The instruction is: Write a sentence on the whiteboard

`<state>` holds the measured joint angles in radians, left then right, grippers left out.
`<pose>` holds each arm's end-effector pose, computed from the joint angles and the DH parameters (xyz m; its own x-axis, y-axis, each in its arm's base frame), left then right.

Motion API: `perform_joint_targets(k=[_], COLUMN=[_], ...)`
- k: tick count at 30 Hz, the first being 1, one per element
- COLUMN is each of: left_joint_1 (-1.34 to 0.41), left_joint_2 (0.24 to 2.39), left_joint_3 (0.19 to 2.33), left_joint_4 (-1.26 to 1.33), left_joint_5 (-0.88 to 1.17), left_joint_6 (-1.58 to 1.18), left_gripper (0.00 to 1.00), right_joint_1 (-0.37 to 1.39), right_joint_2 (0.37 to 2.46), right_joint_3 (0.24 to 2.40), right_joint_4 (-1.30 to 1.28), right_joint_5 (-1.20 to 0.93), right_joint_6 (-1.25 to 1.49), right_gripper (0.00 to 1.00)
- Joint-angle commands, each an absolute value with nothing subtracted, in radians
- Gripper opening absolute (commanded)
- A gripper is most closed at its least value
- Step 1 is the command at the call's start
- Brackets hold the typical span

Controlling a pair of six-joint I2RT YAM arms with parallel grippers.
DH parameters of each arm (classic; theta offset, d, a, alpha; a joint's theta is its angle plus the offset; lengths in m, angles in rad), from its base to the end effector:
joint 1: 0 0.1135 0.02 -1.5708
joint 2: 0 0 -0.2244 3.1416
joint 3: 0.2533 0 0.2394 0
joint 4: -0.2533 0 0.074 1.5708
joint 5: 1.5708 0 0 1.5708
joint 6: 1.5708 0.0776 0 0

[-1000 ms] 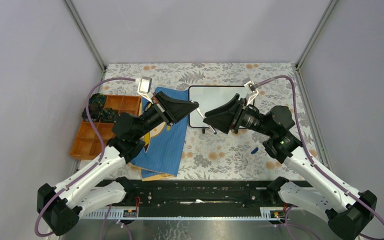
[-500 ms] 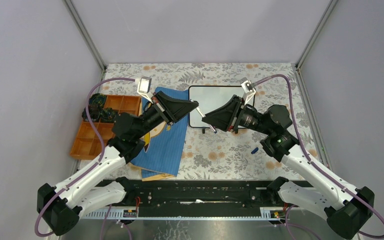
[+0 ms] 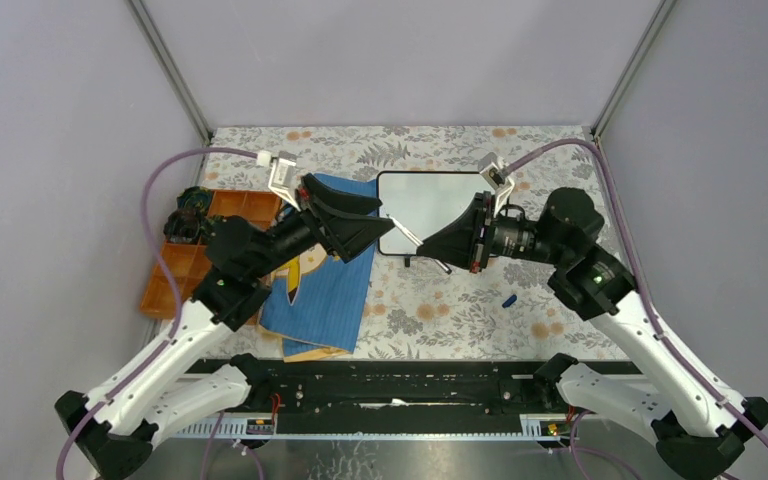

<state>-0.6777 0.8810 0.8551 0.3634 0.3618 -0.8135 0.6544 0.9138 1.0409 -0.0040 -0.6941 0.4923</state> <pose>0.1765 -0.1774 0.3891 -0.4380 -0.5199 -0.7334 0.7690 0.2058 -0.6052 0.1585 0.1842 0.3965 -0.3734 0.1715 -0.9117 -0.9022 0.1616 0.3999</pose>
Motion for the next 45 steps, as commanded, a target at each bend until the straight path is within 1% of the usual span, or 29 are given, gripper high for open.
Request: perform_joint_targets(k=[1,4,8,12,13,17,21,24,27,30,34,40,45], left_joint_1=[-0.672,-0.671,-0.673,-0.675,-0.676,-0.695,-0.729,-0.765,-0.787,-0.810,-0.854,-0.891,-0.890], left_joint_2=[0.838,0.872,0.898,0.922,0.938,1.023,1.134,1.203,1.233,1.264,1.308,1.326,1.311], left_joint_3=[1.026,1.148,1.266,1.268,1.262,1.258,1.351,1.425,1.441,1.463,1.520,1.518,1.505], left_joint_4=[0.094,-0.106,-0.303,-0.314,-0.312,-0.276,-0.312,-0.368,-0.385,-0.421,-0.526,-0.585,-0.599], left_joint_5=[0.515,0.645,0.735,0.925,0.991,1.081,1.144,1.147,1.127,1.119,1.082,1.024,0.988], left_joint_6=[-0.529,-0.388,-0.210,-0.127,-0.112,-0.125,-0.134,-0.108,-0.099,-0.080,-0.011,0.044,0.056], left_gripper=[0.98,0.98,0.97,0.94,0.91,0.90,0.91,0.91,0.93,0.91,0.82,0.61,0.58], right_joint_1=[0.658,0.661,0.661,0.661,0.662,0.669,0.688,0.698,0.703,0.707,0.712,0.721,0.726], right_joint_2=[0.888,0.879,0.882,0.881,0.881,0.887,0.901,0.902,0.895,0.893,0.899,0.912,0.915], right_joint_3=[1.194,1.232,1.292,1.343,1.353,1.387,1.402,1.399,1.393,1.389,1.394,1.409,1.410], right_joint_4=[-0.419,-0.516,-0.651,-0.744,-0.759,-0.801,-0.830,-0.844,-0.850,-0.854,-0.861,-0.867,-0.869], right_joint_5=[-0.751,-0.773,-0.781,-0.800,-0.795,-0.792,-0.757,-0.730,-0.708,-0.697,-0.685,-0.670,-0.666], right_joint_6=[0.234,0.202,0.151,0.112,0.104,0.071,0.043,0.031,0.025,0.023,0.019,0.013,0.011], right_gripper=[0.00,0.00,0.00,0.00,0.00,0.00,0.00,0.00,0.00,0.00,0.00,0.00,0.00])
